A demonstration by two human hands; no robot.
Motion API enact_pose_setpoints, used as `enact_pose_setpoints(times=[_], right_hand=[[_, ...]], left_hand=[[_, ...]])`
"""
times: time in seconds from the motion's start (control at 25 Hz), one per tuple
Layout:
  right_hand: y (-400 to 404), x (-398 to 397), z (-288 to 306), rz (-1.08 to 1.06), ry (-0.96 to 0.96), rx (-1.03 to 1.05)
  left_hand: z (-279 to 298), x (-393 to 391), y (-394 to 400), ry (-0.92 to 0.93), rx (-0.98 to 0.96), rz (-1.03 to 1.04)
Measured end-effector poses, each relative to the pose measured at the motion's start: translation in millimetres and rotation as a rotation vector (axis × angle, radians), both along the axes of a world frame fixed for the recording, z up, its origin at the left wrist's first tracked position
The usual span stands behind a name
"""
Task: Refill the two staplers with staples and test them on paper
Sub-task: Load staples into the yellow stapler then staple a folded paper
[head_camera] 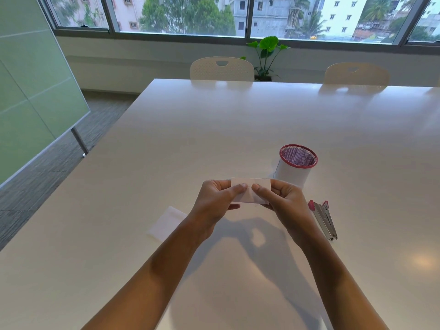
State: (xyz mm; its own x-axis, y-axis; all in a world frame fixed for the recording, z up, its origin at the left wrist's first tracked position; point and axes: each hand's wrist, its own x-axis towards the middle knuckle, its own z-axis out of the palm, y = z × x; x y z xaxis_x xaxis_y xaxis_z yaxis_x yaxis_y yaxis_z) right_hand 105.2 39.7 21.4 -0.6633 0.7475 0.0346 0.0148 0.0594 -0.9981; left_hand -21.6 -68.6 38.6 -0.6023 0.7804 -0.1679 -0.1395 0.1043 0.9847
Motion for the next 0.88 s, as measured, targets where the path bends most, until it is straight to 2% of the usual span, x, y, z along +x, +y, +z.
enact_pose_setpoints(times=[0.44, 0.88], right_hand=[[-3.9, -1.3, 0.7, -0.012, -0.101, 0.156], [-3.4, -5.2, -3.7, 0.012, -0.148, 0.145]], left_hand=[[1.4, 5.3, -0.4, 0.056, -0.016, -0.002], [-1.2, 4.1, 2.0, 0.091, -0.021, 0.059]])
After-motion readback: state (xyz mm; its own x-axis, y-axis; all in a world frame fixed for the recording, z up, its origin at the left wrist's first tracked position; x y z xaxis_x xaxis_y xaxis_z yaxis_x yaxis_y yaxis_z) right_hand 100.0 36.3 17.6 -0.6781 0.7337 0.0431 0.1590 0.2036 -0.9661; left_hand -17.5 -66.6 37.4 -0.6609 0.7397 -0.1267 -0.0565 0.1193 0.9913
